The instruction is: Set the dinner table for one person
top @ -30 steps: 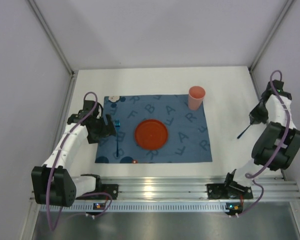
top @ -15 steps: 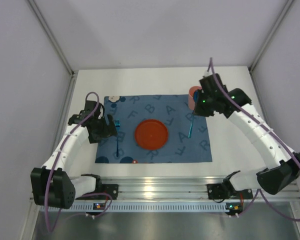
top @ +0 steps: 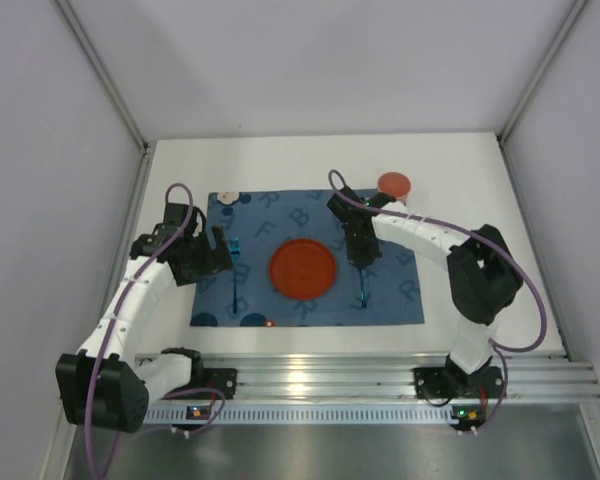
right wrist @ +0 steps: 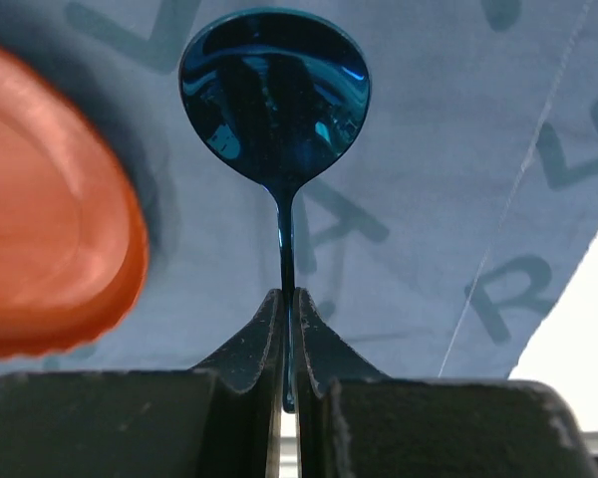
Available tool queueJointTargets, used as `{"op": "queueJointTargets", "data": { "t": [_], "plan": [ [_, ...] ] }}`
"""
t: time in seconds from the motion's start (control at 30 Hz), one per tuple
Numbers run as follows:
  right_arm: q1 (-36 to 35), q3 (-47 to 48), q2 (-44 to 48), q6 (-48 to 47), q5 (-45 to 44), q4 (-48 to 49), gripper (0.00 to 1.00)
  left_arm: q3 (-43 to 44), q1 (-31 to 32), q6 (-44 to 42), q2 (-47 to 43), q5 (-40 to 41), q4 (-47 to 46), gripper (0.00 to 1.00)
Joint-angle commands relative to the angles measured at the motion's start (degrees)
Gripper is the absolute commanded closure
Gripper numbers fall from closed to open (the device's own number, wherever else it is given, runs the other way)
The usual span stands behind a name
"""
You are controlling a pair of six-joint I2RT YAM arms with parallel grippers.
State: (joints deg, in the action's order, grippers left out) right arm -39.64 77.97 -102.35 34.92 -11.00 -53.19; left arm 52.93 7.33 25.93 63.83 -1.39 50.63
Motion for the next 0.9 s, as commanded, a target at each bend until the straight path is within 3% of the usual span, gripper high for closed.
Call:
{"op": "queueJointTargets", "data": {
  "t": [0.0, 0.3, 0.4, 0.43, 0.5, 0.7, 0.87],
  "plan": [
    [0.35, 1.30, -2.32, -1.87, -2.97, 5.02, 1.00, -0.02, 0.23, 0.61, -1.34, 0.95, -1.06, 0.07],
    [1.76, 2.09, -6.99, -2.40, -3.93, 7.84, 1.00, 0.07, 0.23, 0.70, -0.38, 0.86, -0.71, 0.07],
    [2.28, 2.88, -7.26, -2.48, -4.29, 8.19, 0.85, 0.25, 0.23, 0.79, 0.24, 0.86, -0.54, 0.07],
    [2.20, 3.15, -7.08, -2.40, -4.20, 8.10, 0.63, 0.25, 0.23, 0.79, 0.41, 0.86, -0.53, 0.07],
    [2.28, 3.32, -5.68, -2.31, -3.85, 8.19, 0.51, 0.42, 0.23, 0.87, 1.03, 2.53, -0.27, 0.07],
    [1.93, 3.68, 4.93, -2.40, -3.59, 7.14, 0.28, 1.12, 0.23, 1.22, 1.65, 3.84, 0.34, 0.06],
    [0.27, 2.98, 20.49, -7.31, -3.85, 10.46, 0.22, 2.97, 0.23, 1.49, 1.30, 5.08, 1.75, 0.06]
  ]
}}
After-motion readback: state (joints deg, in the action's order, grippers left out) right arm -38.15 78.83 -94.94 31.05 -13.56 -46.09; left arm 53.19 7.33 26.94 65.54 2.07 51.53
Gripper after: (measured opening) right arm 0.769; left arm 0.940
